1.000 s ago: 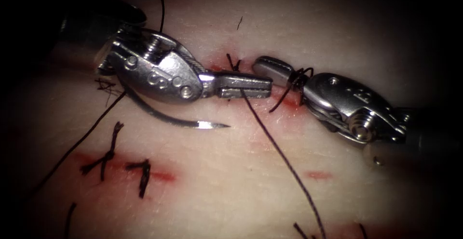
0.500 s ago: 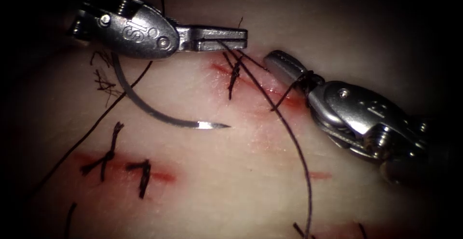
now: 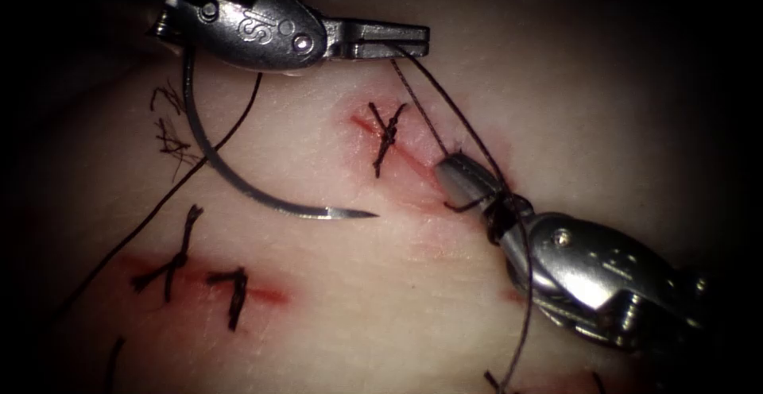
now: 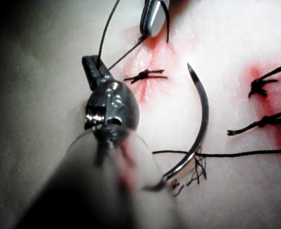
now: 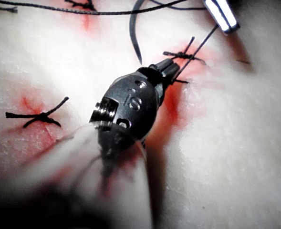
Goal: Wound Closure
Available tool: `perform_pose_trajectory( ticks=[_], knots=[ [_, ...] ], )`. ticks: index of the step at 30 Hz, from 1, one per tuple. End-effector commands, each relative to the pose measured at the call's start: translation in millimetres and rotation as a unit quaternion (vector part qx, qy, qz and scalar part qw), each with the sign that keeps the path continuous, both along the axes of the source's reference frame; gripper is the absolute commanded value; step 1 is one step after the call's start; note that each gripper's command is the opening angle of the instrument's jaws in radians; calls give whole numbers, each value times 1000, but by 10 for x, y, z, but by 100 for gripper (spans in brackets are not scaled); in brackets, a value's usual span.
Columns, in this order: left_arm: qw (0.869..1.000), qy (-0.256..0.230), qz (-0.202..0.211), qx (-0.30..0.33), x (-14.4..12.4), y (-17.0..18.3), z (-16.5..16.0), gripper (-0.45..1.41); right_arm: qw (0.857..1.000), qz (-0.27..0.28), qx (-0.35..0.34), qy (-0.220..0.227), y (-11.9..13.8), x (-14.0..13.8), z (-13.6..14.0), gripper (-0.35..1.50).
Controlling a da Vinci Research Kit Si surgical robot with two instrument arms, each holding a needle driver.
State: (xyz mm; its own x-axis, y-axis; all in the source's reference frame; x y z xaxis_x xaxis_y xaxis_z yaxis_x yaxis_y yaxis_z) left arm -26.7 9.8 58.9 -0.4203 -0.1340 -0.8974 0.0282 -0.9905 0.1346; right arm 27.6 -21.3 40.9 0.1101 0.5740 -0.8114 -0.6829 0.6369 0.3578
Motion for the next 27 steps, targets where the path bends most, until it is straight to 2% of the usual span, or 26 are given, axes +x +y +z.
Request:
perform_pose_trajectory(
  ticks=[1,4,15,26,27],
  knots=[
    [1000,1,2,-1,-6,0,6,-45,1000,-4,-4,-4,-9,9,0,-35],
    [1000,-2,4,4,-11,-3,9,-45,1000,-13,-12,-12,-30,15,-3,-35],
    [1000,-4,5,5,-16,-2,11,-45,999,-24,-21,-18,-54,23,-18,-35],
    [1000,-5,5,6,-17,-1,11,-45,998,-49,-12,-44,-90,23,-9,-35],
    [1000,-5,5,6,-17,0,11,-45,997,-53,-17,-59,-92,23,-9,-35]
  ],
)
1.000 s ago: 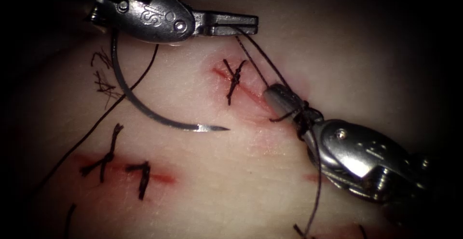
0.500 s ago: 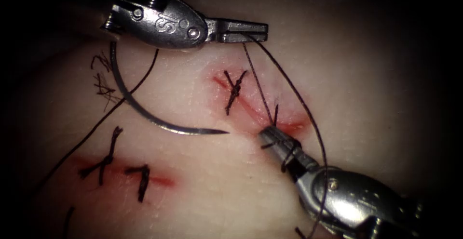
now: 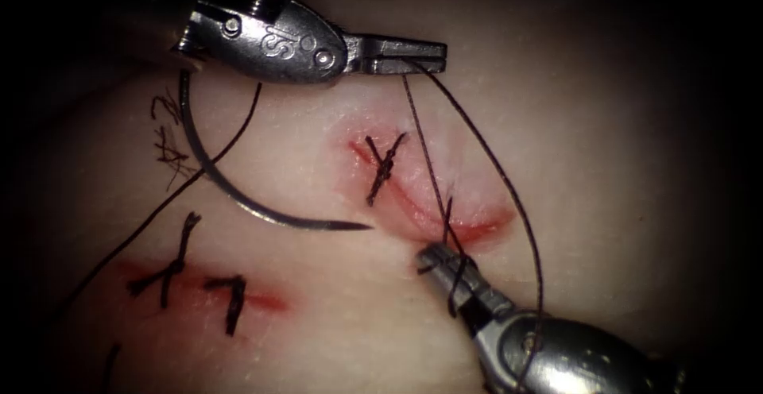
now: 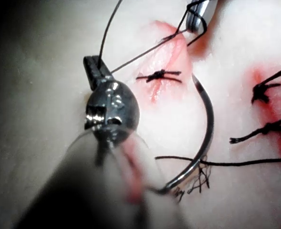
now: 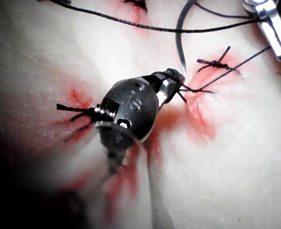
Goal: Wound Closure
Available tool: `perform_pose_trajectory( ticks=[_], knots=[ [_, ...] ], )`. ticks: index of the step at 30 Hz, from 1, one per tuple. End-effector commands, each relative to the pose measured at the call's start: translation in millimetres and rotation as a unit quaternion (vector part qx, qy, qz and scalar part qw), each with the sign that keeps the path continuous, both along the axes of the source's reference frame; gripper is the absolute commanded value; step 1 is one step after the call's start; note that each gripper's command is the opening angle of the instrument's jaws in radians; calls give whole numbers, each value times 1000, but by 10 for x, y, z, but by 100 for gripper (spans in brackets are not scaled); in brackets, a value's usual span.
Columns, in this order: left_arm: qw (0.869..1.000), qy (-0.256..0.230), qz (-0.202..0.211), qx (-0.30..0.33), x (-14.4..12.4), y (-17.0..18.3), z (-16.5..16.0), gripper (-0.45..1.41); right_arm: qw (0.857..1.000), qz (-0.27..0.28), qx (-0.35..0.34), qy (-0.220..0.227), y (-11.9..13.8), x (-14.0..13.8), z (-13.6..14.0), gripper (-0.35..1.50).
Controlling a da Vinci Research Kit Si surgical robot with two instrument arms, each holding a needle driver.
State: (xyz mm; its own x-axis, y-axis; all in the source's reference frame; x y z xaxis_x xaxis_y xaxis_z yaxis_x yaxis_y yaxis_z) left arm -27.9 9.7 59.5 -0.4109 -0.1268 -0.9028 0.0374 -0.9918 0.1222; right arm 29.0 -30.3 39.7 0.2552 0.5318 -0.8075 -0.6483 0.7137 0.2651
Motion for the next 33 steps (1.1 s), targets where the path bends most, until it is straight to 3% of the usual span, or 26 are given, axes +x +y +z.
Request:
perform_pose_trajectory(
  ticks=[1,4,7,15,19,27,33],
  knots=[
    [1000,-1,0,0,-5,3,4,-45,1000,-7,-8,-18,-1,8,3,-35],
    [1000,-1,-1,3,-5,8,2,-45,995,-20,-33,-94,9,9,-3,-35],
    [1000,-3,-2,8,-7,19,-2,-45,992,-31,-36,-119,28,10,-11,-35],
    [1000,1,-13,16,-9,35,-7,-45,990,-49,-40,-124,23,25,-16,-35],
    [999,4,-35,7,-3,66,-14,-45,990,-53,-40,-124,22,31,-18,-35],
    [998,18,-55,-26,-8,117,-3,-45,990,-54,-37,-126,48,32,-14,-35],
    [996,23,-70,-50,-19,144,11,-45,989,-53,-39,-129,70,28,8,-35]
  ],
)
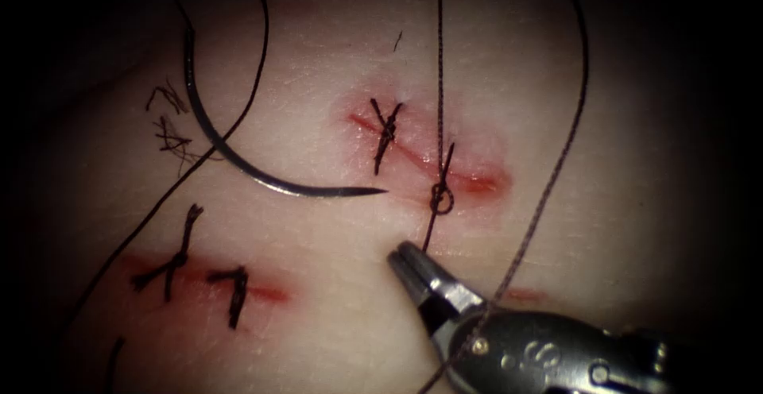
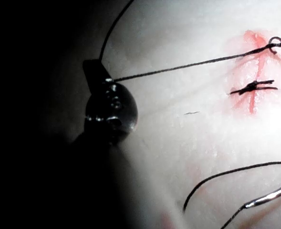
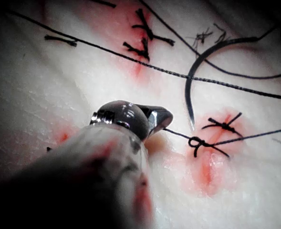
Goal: Wound Closure
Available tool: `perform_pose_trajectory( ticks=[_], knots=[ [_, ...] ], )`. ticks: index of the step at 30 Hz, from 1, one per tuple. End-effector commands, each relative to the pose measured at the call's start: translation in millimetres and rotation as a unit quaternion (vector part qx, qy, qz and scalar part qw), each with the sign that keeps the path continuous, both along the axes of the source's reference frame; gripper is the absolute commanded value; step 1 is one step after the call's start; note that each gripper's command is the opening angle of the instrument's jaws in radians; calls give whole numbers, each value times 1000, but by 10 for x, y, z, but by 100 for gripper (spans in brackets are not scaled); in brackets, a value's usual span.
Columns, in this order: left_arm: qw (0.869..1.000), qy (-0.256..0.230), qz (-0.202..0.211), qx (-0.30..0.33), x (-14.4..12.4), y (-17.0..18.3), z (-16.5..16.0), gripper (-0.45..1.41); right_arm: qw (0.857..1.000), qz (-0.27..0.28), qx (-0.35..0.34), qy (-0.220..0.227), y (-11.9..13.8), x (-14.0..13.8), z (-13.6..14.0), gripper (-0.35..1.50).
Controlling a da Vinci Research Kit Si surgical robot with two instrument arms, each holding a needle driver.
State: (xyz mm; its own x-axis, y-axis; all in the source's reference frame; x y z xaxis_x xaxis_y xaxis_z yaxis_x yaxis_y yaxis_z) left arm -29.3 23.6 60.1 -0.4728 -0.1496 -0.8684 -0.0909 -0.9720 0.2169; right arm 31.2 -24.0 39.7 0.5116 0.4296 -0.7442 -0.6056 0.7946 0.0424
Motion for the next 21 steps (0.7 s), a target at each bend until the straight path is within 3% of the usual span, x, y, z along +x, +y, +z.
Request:
perform_pose_trajectory(
  ticks=[1,14,17,21],
  knots=[
    [1000,-1,-6,-3,-6,10,7,-45,1000,0,-1,1,10,6,11,-35],
    [999,13,-33,-22,-2,52,29,-45,1000,8,-11,-3,46,-2,54,-35],
    [999,17,-35,-27,-5,53,36,-45,1000,-4,14,3,28,0,65,-35],
    [999,17,-35,-30,-7,53,40,-45,1000,-13,16,3,9,2,59,-35]
  ],
)
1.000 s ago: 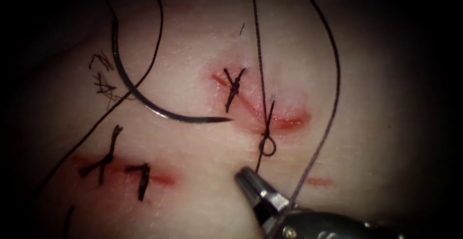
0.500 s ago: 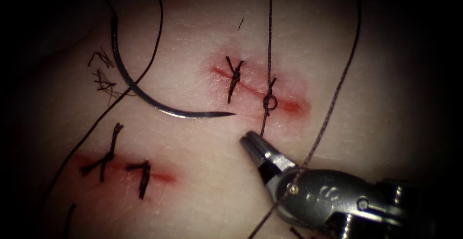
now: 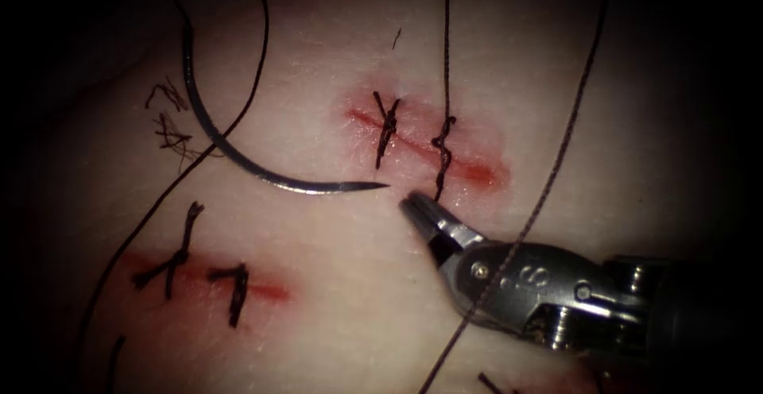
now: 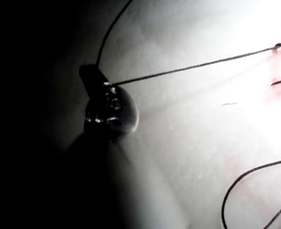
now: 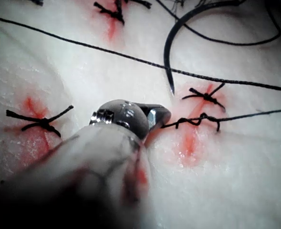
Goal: Wound Closure
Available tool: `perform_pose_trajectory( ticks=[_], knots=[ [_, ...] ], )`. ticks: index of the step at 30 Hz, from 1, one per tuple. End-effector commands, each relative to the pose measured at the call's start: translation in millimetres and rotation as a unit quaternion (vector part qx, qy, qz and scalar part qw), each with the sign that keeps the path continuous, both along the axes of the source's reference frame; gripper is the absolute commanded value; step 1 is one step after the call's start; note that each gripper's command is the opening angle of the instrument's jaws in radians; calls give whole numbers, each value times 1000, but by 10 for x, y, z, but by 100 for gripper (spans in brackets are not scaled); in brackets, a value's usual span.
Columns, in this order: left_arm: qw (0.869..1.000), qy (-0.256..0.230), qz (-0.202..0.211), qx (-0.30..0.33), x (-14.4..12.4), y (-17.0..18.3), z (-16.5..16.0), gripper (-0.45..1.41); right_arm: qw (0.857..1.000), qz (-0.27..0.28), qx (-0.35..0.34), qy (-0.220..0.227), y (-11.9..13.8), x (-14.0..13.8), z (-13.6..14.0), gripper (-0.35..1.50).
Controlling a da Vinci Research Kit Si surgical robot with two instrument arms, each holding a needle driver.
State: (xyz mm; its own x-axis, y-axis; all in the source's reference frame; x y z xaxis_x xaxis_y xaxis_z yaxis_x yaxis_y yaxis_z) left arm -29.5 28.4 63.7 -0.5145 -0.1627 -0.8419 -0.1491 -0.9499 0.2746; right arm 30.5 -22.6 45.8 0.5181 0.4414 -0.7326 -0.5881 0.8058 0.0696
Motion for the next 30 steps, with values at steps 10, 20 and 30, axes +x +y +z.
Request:
perform_pose_trajectory(
  ticks=[10,20,30],
  knots=[
    [1000,0,-3,1,-5,10,2,-45,1000,9,-17,12,-13,20,-66,-35],
    [1000,4,-19,2,-16,34,3,-45,1000,-15,-15,-4,-47,30,-34,-35],
    [1000,5,-25,0,-30,51,7,-45,999,-29,-5,-20,-63,20,-16,-35]
  ],
)
